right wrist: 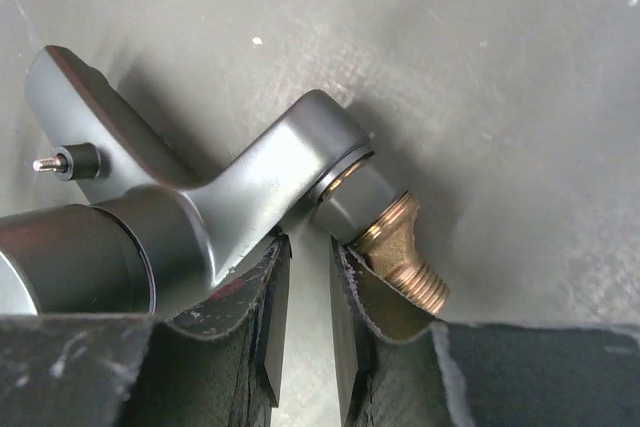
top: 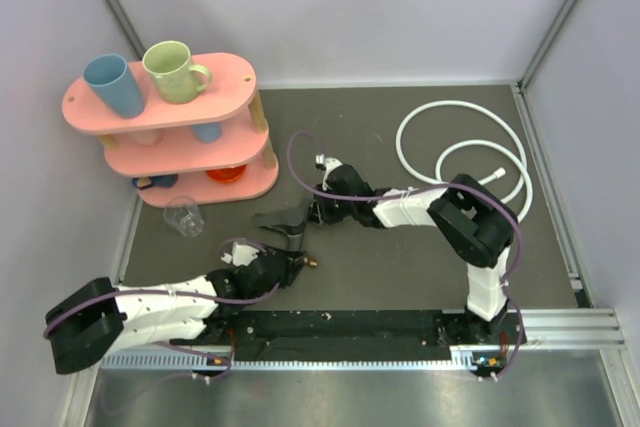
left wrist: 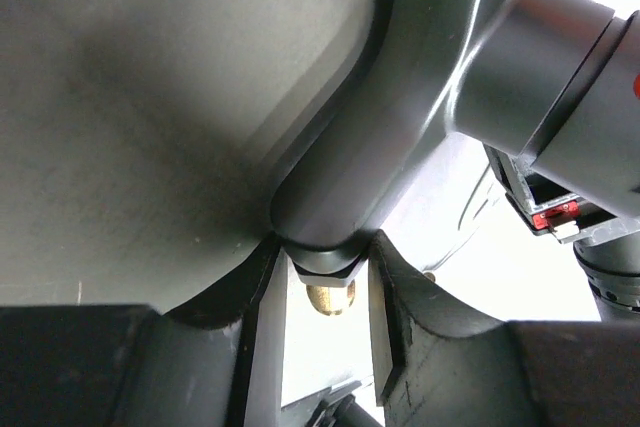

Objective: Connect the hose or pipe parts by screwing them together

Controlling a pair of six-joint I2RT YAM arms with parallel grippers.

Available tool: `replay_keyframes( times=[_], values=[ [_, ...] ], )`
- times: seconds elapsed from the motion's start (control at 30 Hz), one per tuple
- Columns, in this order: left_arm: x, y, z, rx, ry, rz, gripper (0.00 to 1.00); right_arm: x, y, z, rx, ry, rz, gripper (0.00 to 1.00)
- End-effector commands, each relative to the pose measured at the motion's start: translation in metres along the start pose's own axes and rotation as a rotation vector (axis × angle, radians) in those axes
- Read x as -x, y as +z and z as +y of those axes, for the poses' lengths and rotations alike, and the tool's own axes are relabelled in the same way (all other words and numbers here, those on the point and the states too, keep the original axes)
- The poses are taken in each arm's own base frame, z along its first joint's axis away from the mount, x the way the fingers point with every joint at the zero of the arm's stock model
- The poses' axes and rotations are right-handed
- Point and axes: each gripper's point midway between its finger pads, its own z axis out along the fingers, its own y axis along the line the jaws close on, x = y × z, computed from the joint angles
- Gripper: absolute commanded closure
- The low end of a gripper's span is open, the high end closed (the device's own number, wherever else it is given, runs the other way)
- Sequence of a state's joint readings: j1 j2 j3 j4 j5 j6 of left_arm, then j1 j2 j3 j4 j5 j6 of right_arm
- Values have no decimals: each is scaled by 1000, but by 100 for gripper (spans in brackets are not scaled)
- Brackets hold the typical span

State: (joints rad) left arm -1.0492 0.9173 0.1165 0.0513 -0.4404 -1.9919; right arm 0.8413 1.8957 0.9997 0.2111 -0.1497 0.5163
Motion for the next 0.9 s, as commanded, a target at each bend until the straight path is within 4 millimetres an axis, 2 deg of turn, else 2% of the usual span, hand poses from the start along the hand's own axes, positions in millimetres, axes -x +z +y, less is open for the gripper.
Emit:
replay_keyframes(
  times=[0.0, 0.07, 0.13, 0.17, 0.23, 0.27, 0.3, 0.37, 0.4, 0.43, 0.47, 0.5, 0.53, 0.63, 0.67, 0.73, 0.77, 0.83, 0.87],
  values=[
    [5, 1, -17, -52, -89, -46, 100, 20, 11, 10, 38, -22, -21, 77],
    [8, 2, -15, -47, -107, -61, 100, 21, 3, 8, 9, -24, -14, 76],
    [11, 2, -14, -49, -128, -72, 100, 14, -9, -4, -43, 6, 13, 74],
    [14, 2, -12, -44, -131, -82, 100, 23, -20, 0, -29, 14, -11, 72],
    [17, 3, -10, -46, -152, -93, 100, 15, -36, -11, -35, 65, 2, 68],
    [17, 2, -11, -49, -157, -94, 100, 23, -51, -10, -31, 75, -22, 66],
    [18, 2, -12, -53, -161, -99, 100, 16, -59, -18, -53, 91, -11, 65],
    [19, 1, -14, -64, -163, -100, 100, 25, -77, -35, -101, 121, -41, 60],
    [19, 1, -15, -68, -161, -103, 100, 33, -94, -36, -100, 119, -85, 55],
    [20, 1, -16, -71, -160, -104, 100, 49, -106, -53, -141, 143, -143, 53],
    [20, 0, -16, -73, -160, -104, 100, 46, -117, -65, -189, 165, -136, 49],
    [20, 1, -13, -66, -163, -105, 100, 62, -136, -73, -221, 179, -195, 43],
    [20, 1, -12, -64, -165, -103, 100, 74, -153, -108, -346, 226, -250, 40],
    [18, 1, -11, -60, -154, -91, 100, 89, -203, -173, -614, 359, -334, 30],
    [17, 0, -12, -59, -145, -88, 100, 92, -230, -209, -710, 447, -369, 29],
    [12, -1, -13, -51, -127, -66, 100, 93, -255, -245, -789, 587, -421, 28],
    [11, -1, -13, -50, -125, -60, 100, 93, -279, -273, -848, 687, -465, 28],
    [9, -3, -17, -62, -121, -50, 100, 83, -290, -302, -885, 832, -472, 31],
    [9, -3, -18, -67, -115, -55, 100, 84, -306, -320, -919, 889, -505, 32]
  ],
)
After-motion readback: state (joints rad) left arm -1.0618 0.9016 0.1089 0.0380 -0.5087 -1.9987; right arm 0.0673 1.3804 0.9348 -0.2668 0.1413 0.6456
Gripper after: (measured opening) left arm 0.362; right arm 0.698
